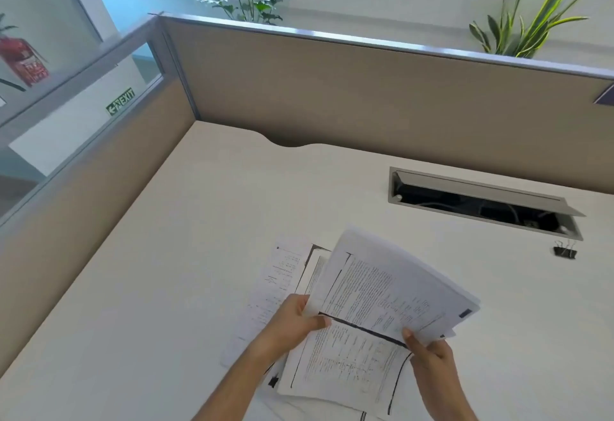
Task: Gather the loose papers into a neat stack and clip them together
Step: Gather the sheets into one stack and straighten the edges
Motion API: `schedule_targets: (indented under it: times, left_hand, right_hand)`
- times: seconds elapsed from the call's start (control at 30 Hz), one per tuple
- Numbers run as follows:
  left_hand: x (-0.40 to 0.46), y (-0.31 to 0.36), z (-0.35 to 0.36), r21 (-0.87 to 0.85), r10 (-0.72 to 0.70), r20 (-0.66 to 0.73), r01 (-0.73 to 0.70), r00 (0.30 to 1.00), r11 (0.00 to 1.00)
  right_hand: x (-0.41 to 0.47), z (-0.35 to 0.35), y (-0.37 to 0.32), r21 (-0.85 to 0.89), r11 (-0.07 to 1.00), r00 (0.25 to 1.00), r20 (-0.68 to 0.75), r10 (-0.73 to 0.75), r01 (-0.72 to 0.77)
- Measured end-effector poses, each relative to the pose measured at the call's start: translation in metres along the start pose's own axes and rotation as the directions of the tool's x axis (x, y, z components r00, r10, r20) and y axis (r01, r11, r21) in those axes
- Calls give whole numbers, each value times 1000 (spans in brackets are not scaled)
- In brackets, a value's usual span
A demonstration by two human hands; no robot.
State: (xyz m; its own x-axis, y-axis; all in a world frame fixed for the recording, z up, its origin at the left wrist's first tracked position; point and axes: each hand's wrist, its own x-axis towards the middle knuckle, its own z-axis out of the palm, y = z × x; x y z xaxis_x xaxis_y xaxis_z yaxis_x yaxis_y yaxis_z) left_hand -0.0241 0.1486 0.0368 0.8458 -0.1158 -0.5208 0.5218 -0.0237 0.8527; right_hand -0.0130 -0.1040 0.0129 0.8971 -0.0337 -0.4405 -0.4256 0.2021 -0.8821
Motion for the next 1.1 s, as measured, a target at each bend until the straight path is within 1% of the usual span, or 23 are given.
schedule_targets:
  times: [0.07, 0.17, 0.27, 0.4, 0.47, 0.57, 0.63, 0.7, 0.73, 0.8, 0.83, 0.9, 1.0, 1.07, 1.1]
  left_hand:
    - [-3, 9, 5, -16, 44, -19, -44, 999, 999]
    - [-5, 19, 12, -48, 117, -64, -121, 991, 992]
    - [-7, 29, 17, -72, 211, -80, -217, 974, 974]
    - [-11, 46, 14, -124, 334, -122, -348, 935, 929]
    - [-11, 53, 11, -153, 366, -149, -387, 919, 909]
    - [-6, 53, 7, -143, 419, -180, -445, 890, 884]
    - [-4, 52, 5, -189, 457, -170, -484, 873, 854]
    - [-2, 50, 3, -311, 539, -96, -540, 837, 782]
    - [-2, 50, 4, -333, 543, -78, -535, 836, 776]
    - [0, 46, 5, -277, 467, -156, -493, 870, 825]
    - [0, 44, 7, -239, 416, -220, -463, 882, 854]
    - [0, 43, 10, -215, 366, -275, -428, 889, 878]
    - [-2, 43, 10, -218, 377, -311, -451, 872, 865]
    - [1, 41, 9, -183, 373, -317, -442, 872, 878]
    - [3, 39, 8, -151, 366, -317, -427, 875, 892]
  right_hand:
    - [-1, -2, -6, 126, 992, 1000, 26, -16, 12]
    - [2, -8, -18, 181, 983, 1000, 21, -17, 13]
    - [2, -9, -37, 216, 976, 996, 76, -40, 23]
    - [-4, -7, -68, 174, 964, 976, 54, -213, 200]
    - [-4, -3, -77, 160, 947, 957, 30, -288, 280]
    - [-5, 5, -82, 149, 912, 922, -3, -387, 383]
    - [-7, 7, -81, 80, 888, 888, 54, -457, 452]
    - [-8, 8, -75, 53, 865, 850, 166, -501, 499]
    - [-7, 10, -73, 37, 874, 854, 197, -482, 484]
    - [-4, 14, -67, -6, 896, 881, 187, -435, 444]
    - [-1, 17, -64, -34, 892, 887, 135, -442, 450]
    - [-1, 23, -63, -73, 901, 904, 56, -425, 428]
    - [1, 21, -63, -109, 912, 918, 23, -396, 396]
    - [2, 20, -62, -157, 906, 918, 16, -397, 394]
    - [4, 20, -60, -174, 909, 925, 39, -379, 380]
